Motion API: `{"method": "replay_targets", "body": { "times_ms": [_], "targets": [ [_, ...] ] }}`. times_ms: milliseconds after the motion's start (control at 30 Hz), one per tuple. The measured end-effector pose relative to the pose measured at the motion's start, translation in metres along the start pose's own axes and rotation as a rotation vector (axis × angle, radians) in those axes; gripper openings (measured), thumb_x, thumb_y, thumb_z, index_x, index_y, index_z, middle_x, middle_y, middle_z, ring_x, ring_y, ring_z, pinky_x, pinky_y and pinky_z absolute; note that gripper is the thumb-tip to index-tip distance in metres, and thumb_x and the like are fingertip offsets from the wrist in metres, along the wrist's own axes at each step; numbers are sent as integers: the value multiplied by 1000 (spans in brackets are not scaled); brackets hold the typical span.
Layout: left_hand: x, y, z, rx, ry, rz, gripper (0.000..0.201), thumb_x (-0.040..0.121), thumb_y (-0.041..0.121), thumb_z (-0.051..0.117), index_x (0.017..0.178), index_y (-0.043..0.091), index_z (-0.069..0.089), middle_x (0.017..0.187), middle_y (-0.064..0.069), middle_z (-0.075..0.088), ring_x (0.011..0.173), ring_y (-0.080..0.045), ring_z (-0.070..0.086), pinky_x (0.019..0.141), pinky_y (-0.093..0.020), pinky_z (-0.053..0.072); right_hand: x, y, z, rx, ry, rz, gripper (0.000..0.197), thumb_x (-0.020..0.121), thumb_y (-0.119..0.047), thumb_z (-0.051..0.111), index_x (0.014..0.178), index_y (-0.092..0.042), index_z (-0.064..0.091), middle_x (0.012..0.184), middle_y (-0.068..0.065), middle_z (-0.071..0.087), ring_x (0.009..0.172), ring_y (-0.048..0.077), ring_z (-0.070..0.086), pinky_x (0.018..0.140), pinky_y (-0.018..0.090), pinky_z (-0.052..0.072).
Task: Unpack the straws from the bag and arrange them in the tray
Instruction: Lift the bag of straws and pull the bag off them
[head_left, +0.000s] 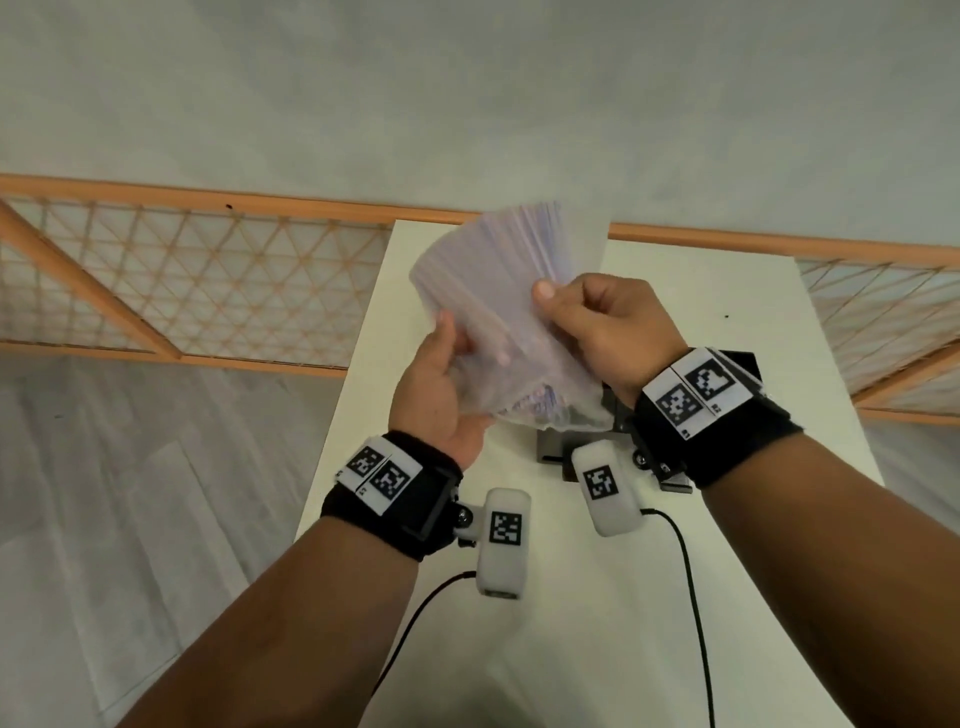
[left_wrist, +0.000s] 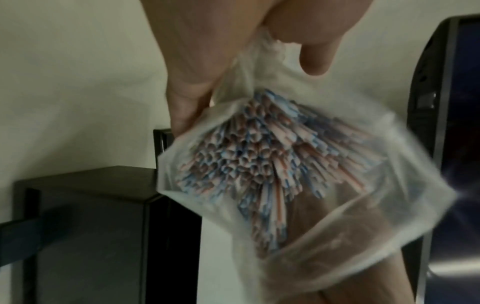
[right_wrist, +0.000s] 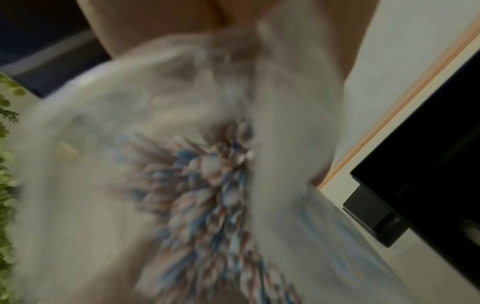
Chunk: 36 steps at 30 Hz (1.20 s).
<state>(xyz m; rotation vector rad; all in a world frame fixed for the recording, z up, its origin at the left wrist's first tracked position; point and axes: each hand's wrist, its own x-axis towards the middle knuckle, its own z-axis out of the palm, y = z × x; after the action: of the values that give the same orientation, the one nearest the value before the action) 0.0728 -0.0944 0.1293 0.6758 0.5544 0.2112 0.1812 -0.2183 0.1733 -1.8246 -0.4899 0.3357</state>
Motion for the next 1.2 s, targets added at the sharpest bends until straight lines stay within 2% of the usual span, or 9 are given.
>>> {"method": "replay_targets", "body": {
  "times_ms": [100,267,433,533,733,867,933,1100,1200],
  "targets": [
    [16,-11,17,2,-80,59,70,90,52,69,138,3,57,138,-24,60,132,-40,56,112,-62,40,5,5,-12,-79,-2,14,48,70,-51,82,56,-16,52,47,-8,45,45,8,39,47,22,36],
    [33,-21,38,-38,-126,48,95,69,41,92,142,-2,51,143,-26,55,133,-41,55,114,-59,39,16,6,-35,-69,70,-14,49,60,-54,87,67,-17,55,54,-9,47,48,7,40,49,23,37],
    [38,-25,57,51,-262,43,106,59,33,98,145,-1,45,144,-27,54,133,-41,54,113,-60,40,23,15,-63,-34,64,-30,77,43,-61,89,102,-25,55,88,-7,54,75,1,53,64,17,47],
    [38,-24,62,267,-294,143,115,49,32,101,143,0,44,140,-27,57,127,-39,59,103,-53,51,23,22,-75,37,28,21,104,34,-64,90,120,-25,47,107,-4,53,103,12,60,84,36,57],
    [47,-30,72,582,-467,270,88,62,20,94,137,1,51,132,-26,62,125,-37,61,103,-55,51,17,12,-80,366,-350,0,66,79,-16,77,136,-7,46,128,21,61,118,30,62,97,47,52],
    [54,-36,79,838,-443,355,107,57,36,98,145,6,44,137,-12,61,133,-23,56,108,-49,49,19,12,-87,170,-377,26,61,75,-7,80,128,-9,52,111,12,67,103,12,68,83,27,57],
    [55,-35,79,907,-453,350,110,57,39,97,147,8,42,139,-9,60,134,-21,55,109,-46,48,18,18,-93,72,-314,-13,72,67,-22,89,128,-14,54,114,6,68,106,10,67,87,28,56],
    [55,-30,66,996,-446,278,81,62,8,96,134,14,59,125,-2,69,119,-11,65,98,-32,56,10,32,-101,-101,-222,-115,83,52,-31,95,126,-25,56,114,-6,68,107,0,63,87,18,53],
    [52,-32,62,1052,-393,292,83,55,10,99,129,14,62,120,1,71,115,-9,65,93,-26,57,7,41,-100,-128,-213,-110,90,46,-39,95,125,-28,54,112,-11,67,105,-5,62,85,12,51]
  ]
}}
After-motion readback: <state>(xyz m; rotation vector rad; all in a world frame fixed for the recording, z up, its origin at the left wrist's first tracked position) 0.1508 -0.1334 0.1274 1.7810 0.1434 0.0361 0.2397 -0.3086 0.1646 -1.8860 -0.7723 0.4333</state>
